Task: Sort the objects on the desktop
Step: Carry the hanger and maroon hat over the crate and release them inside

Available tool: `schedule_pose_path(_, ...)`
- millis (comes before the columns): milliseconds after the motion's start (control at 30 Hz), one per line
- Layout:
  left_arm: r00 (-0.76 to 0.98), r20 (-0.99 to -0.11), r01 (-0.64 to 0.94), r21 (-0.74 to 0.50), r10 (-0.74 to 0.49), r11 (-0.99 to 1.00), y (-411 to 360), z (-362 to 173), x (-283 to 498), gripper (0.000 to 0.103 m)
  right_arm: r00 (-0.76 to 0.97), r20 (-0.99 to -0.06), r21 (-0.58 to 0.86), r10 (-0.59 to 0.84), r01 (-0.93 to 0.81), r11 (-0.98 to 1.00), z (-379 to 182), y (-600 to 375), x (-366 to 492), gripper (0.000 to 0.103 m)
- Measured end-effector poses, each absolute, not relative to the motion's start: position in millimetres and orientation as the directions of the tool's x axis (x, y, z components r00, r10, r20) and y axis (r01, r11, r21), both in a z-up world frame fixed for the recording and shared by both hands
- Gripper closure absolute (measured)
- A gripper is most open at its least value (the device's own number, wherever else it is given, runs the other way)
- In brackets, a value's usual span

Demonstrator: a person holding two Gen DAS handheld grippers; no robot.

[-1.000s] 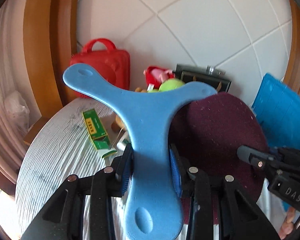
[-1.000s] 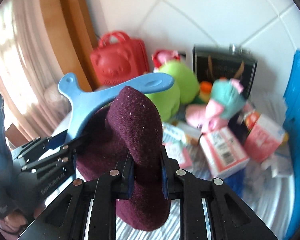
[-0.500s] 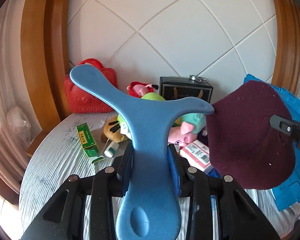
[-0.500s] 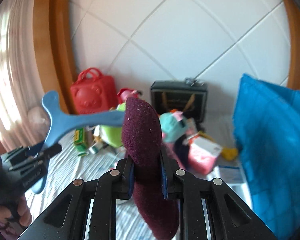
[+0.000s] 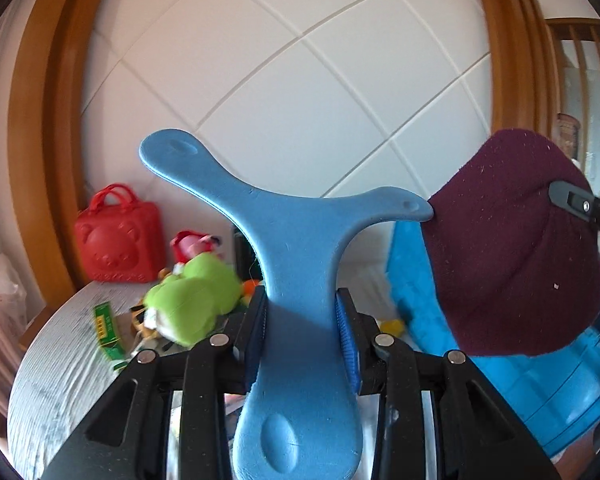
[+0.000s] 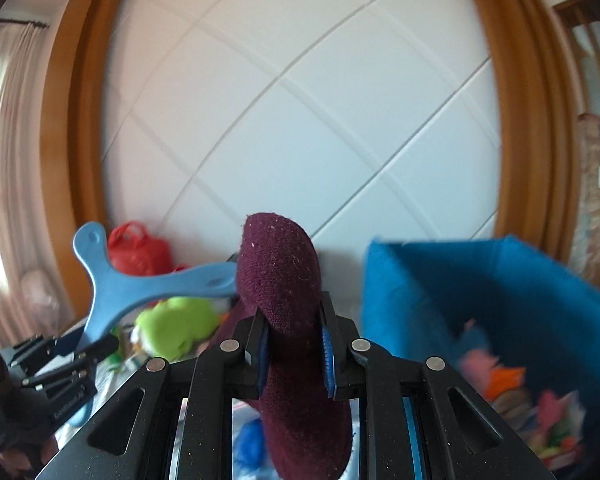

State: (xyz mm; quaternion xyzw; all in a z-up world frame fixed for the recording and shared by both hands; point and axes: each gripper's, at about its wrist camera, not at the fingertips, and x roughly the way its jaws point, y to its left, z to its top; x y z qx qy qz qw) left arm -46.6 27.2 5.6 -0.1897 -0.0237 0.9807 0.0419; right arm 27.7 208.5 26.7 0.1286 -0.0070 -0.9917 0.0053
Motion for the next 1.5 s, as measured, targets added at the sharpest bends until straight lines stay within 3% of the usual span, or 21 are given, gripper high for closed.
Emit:
schedule_pose_path(267, -0.916, -0.339, -0.207, -0.062, 0.216, -0.976, 161.9, 45.0, -64.8, 0.071, -0.979, -0.136, -0.031, 0.149, -0.147, -0.989, 83.7, 320.5, 53.8, 0.083)
schedule_pose_path(400, -0.886, -0.391, -0.249, -0.050, 0.248, -0.967, 239.2, 64.6, -86.4, 0.071, -0.967, -0.123, -0.072, 0.224, -0.216, -0.974, 101.9, 377.9, 51.9, 0.083)
schedule_pose_path(733, -0.816, -0.555, -0.252, 0.093, 0.160, -0.963, 376.2, 61.9, -136.1, 0.071, -0.934, -0.157, -0.119, 0.321, -0.305, -0.945, 108.2, 487.9, 46.3, 0.083)
schedule_pose_path(900, -0.755, -0.638, -0.262, 0.079, 0.154, -0.962, 398.4, 41.7, -157.1, 0.071, -0.929, -0.200, -0.119, 0.312, -0.293, -0.949, 99.2, 513.1, 25.7, 0.083)
schedule_pose_path(1100, -0.732, -0.671, -0.239, 0.093, 0.117, -0.966, 408.9, 31.9, -161.9, 0.070, -0.921, -0.266, -0.127, 0.285, -0.260, -0.957, 84.4, 521.6, -5.6, 0.083)
schedule_pose_path(1167, -0.733, -0.673, -0.228, 0.097, 0.105, -0.969, 406.1, 31.9, -163.7, 0.066, -0.907, -0.306, -0.141, 0.288, -0.256, -0.956, 76.1, 520.4, -18.5, 0.083)
schedule_pose_path(1233, -0.738, -0.669, -0.208, 0.103, 0.087, -0.973, 405.6, 34.0, -164.2, 0.048, -0.897, -0.337, -0.144, 0.287, -0.252, -0.957, 69.0, 521.2, -28.4, 0.082)
schedule_pose_path(1267, -0.744, -0.663, -0.200, 0.103, 0.083, -0.974, 402.9, 35.6, -165.6, 0.045, -0.893, -0.351, -0.141, 0.283, -0.248, -0.958, 65.5, 523.8, -33.4, 0.082)
schedule_pose_path(1400, -0.752, -0.654, -0.199, 0.099, 0.086, -0.975, 403.5, 39.6, -162.6, 0.042, -0.877, -0.401, -0.131, 0.263, -0.230, -0.964, 51.0, 522.6, -45.1, 0.081)
schedule_pose_path(1500, -0.746, -0.659, -0.198, 0.092, 0.089, -0.976, 402.3, 40.6, -162.6, 0.042, -0.872, -0.417, -0.131, 0.258, -0.223, -0.966, 44.2, 522.9, -49.0, 0.072)
